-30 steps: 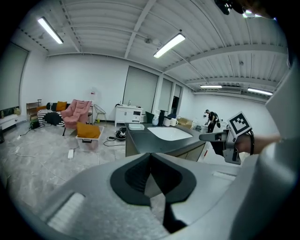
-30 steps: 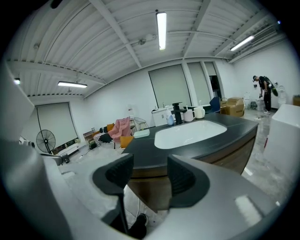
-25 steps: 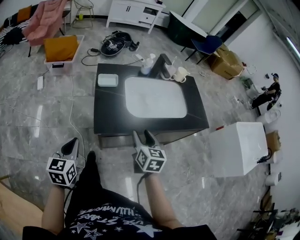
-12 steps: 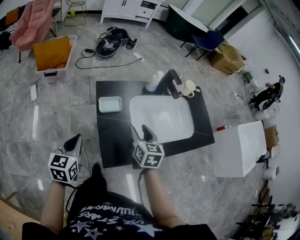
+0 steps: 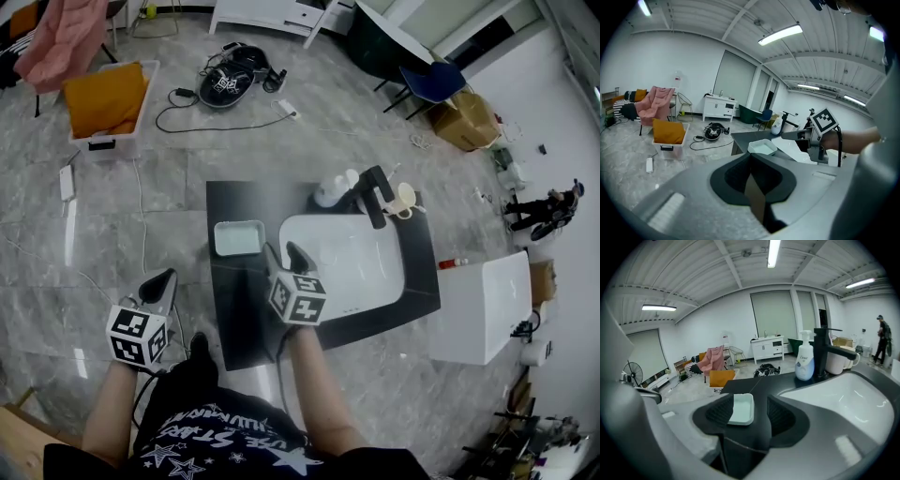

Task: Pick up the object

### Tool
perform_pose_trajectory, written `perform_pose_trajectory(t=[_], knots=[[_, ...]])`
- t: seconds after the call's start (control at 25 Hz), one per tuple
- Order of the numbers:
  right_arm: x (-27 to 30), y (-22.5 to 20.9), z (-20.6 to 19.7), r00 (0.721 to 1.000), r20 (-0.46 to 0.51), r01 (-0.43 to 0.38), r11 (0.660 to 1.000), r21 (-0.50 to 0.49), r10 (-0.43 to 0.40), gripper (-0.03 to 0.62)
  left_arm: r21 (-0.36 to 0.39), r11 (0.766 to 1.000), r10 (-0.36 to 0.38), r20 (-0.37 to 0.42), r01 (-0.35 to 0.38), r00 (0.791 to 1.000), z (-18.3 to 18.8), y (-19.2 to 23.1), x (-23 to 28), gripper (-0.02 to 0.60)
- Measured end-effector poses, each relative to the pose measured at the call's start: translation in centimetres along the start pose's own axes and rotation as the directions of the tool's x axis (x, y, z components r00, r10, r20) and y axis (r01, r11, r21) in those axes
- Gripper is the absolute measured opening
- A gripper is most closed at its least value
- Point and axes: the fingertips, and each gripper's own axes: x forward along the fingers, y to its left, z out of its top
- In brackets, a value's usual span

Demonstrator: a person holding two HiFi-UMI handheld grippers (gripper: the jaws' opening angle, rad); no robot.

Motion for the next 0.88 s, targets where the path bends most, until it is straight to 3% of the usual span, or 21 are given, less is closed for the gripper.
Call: perform_pose_trajectory(t=[0.24, 0.44, 0.64, 0.88], knots=[[3.9, 0.3, -0.9, 0.996, -0.086, 0.017, 1.0, -0.022, -0.018, 0.224, -0.023, 1.0, -0.01, -0.034, 0.01, 0.999, -0.5, 2.2, 1.7, 0.009], [5.7, 0.2, -1.8, 0.987, -0.161, 0.013, 0.999, -0.047, -0.02, 0.175, -0.031, 0.999, -0.02, -0.055, 0.018, 0.998, -0.8, 2.9, 2.6, 0.009], [6.8, 0.0, -2.3, 0.982, -0.183, 0.024, 0.997, -0.069, -0.036, 0.166, -0.034, 0.999, -0.032, -0.074, 0.03, 0.997, -1.5, 2.8, 3.2, 0.009], [7.8, -0.1, -3.3, 0.969, -0.238, 0.039, 0.994, -0.103, -0.063, 0.11, -0.05, 0.998, -0.027, -0.08, 0.023, 0.996, -2.1, 3.2, 3.2, 0.009]])
